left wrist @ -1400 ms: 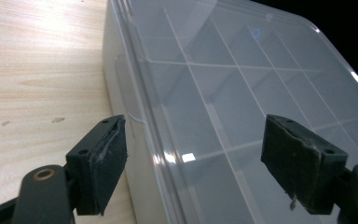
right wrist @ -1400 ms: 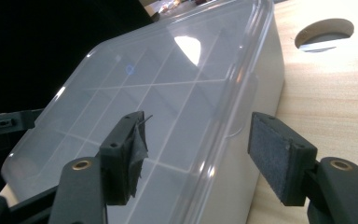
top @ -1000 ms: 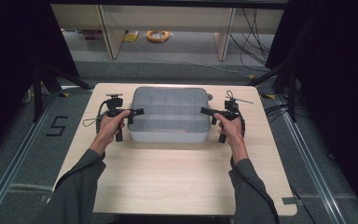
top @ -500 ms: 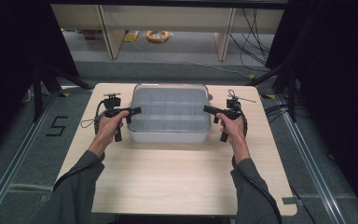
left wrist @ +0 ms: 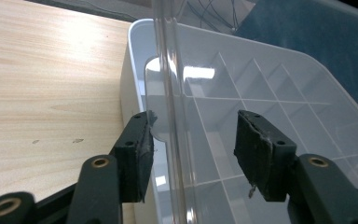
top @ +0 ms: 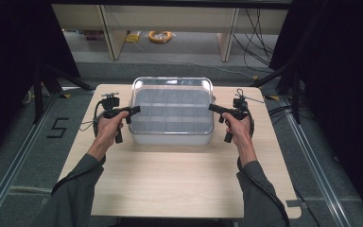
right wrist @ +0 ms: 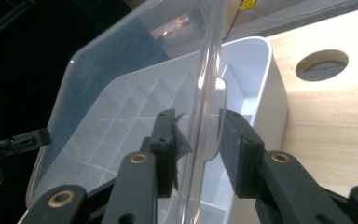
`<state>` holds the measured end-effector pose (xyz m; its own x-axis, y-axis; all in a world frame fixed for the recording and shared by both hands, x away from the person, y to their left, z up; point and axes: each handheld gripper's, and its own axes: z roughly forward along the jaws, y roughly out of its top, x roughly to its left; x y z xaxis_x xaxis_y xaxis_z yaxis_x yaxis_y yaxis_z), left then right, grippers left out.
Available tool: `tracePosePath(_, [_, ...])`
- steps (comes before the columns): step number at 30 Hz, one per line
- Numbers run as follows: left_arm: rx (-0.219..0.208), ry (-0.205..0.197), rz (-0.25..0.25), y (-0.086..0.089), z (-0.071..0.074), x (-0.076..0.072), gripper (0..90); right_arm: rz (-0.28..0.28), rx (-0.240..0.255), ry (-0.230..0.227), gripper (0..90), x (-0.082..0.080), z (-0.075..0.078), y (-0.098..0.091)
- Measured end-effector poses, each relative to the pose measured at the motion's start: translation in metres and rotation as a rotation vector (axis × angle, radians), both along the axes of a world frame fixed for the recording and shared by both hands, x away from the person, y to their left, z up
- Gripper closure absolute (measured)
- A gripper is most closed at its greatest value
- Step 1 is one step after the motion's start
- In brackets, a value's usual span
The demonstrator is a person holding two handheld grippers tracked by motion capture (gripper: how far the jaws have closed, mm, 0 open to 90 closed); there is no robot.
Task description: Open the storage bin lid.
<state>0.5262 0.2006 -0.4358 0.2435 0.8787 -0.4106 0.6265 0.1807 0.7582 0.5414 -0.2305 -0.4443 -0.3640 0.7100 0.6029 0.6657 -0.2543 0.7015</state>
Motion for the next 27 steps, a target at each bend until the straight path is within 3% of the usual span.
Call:
tracePosePath(1, [-0.001,-0.002,0.006,0.000,0.002,-0.001,48.5,0.007,-0.030,-0.038,68.7,0.001,0.000,-0.002])
tracePosePath(2, [0.001,-0.004,0.006,0.000,0.004,-0.002,48.7,-0.003,-0.010,-0.007,69.2,-0.002,0.004,0.000])
tracePosePath(3, [0.004,-0.006,0.010,-0.001,0.006,-0.004,48.9,0.006,-0.038,-0.045,69.6,-0.001,0.004,-0.002])
tracePosePath(4, [0.004,-0.007,0.013,-0.001,0.008,-0.005,49.4,-0.002,-0.020,-0.020,70.0,-0.004,0.008,0.000])
tracePosePath(5, [0.006,-0.007,0.017,-0.002,0.010,-0.006,49.6,0.009,-0.045,-0.066,70.4,-0.002,0.008,-0.002])
tracePosePath(6, [0.012,-0.010,0.017,-0.002,0.013,-0.007,49.9,0.004,-0.029,-0.039,70.5,-0.005,0.012,-0.001])
tracePosePath(7, [0.011,-0.014,0.020,-0.002,0.014,-0.008,50.3,0.001,-0.052,-0.061,70.7,-0.005,0.013,-0.002])
tracePosePath(9, [0.019,-0.018,0.012,-0.003,0.017,-0.011,51.4,-0.008,-0.017,-0.015,71.6,-0.012,0.021,-0.001])
tracePosePath(10, [0.019,-0.021,0.007,-0.003,0.019,-0.012,51.4,-0.008,-0.017,-0.015,71.6,-0.012,0.021,-0.001])
tracePosePath(11, [0.020,-0.024,0.007,-0.003,0.021,-0.013,52.0,-0.002,-0.020,-0.036,71.9,-0.012,0.022,-0.002])
tracePosePath(12, [0.027,-0.026,0.003,-0.004,0.023,-0.015,52.5,-0.011,-0.014,-0.020,72.2,-0.014,0.025,-0.002])
tracePosePath(14, [0.033,-0.033,0.003,-0.005,0.026,-0.016,52.9,-0.004,-0.057,-0.088,72.2,-0.013,0.025,-0.006])
tracePosePath(15, [0.041,-0.035,0.002,-0.006,0.028,-0.018,53.0,-0.004,-0.044,-0.067,72.2,-0.016,0.029,-0.005])
tracePosePath(16, [0.042,-0.041,0.003,-0.006,0.029,-0.019,53.0,-0.002,-0.051,-0.082,72.3,-0.016,0.030,-0.006])
tracePosePath(19, [0.043,-0.050,0.004,-0.006,0.033,-0.022,53.2,-0.008,-0.016,-0.056,72.7,-0.022,0.034,-0.005])
tracePosePath(21, [0.042,-0.050,0.003,-0.005,0.034,-0.024,53.4,0.000,-0.027,-0.085,73.0,-0.024,0.036,-0.006])
tracePosePath(27, [0.046,-0.068,0.000,-0.004,0.041,-0.033,54.2,0.003,-0.023,-0.101,73.3,-0.034,0.043,-0.005])
